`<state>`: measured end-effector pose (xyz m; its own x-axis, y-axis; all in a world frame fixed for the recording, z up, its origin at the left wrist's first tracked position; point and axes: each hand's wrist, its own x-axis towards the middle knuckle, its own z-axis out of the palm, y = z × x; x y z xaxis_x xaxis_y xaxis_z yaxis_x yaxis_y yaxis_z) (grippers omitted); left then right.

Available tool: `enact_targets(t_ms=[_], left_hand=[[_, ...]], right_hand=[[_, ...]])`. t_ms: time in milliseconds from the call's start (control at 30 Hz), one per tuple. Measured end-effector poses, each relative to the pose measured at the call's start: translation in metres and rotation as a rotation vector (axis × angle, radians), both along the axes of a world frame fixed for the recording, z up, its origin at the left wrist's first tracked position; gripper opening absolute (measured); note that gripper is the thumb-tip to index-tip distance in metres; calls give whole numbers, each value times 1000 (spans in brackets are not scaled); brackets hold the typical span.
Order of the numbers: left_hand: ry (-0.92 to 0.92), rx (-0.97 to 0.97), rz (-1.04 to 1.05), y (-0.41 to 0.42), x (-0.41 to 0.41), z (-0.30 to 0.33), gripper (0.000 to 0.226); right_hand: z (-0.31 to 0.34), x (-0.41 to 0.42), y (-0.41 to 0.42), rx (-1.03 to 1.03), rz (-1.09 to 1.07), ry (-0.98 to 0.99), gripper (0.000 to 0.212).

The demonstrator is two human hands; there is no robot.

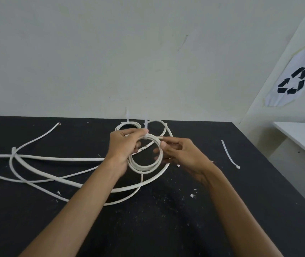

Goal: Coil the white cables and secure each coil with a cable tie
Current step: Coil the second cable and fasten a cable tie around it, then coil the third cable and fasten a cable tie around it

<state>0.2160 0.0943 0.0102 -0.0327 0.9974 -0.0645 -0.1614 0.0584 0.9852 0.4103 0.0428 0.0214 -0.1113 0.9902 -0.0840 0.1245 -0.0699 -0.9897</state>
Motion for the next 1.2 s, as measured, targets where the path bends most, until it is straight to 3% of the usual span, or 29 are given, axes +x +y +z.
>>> enact_targets(t_ms=[133, 233, 333, 400, 433, 500, 600, 733, 833, 1033, 1200], left_hand=[[-70, 48, 23, 3, -6, -5, 9], [55, 151, 36, 3, -15, -9, 19], [503, 306, 83, 12, -42, -27, 35], [1054, 358, 71, 28, -68, -49, 44], [1290, 306, 20, 35, -81, -60, 51], [1518, 141, -131, 49, -101, -77, 63], [1554, 54, -238, 54, -107, -90, 65], [1573, 85, -203, 51, -104, -97, 65], [1583, 120, -171, 51, -106, -100, 65], [1603, 141, -154, 52, -104, -103, 65], [1608, 139, -153, 53, -105, -104, 65]], right_hand=[[-12, -11, 2, -61, 57, 41, 23], [-21, -18, 14, -20, -86, 10, 14], [-21, -22, 34, 19, -202, -75, 10], [-24, -25, 54, 41, -251, -136, 11], [-25, -28, 65, 52, -259, -157, 12], [-27, -37, 87, 55, -268, -181, 11], [-30, -55, 123, 28, -298, -163, 9], [-40, -76, 165, 3, -369, -135, 15], [-46, -86, 173, 18, -361, -286, 48], [-65, -100, 172, 188, -406, -586, 35], [-70, -111, 161, 320, -283, -1034, 32]])
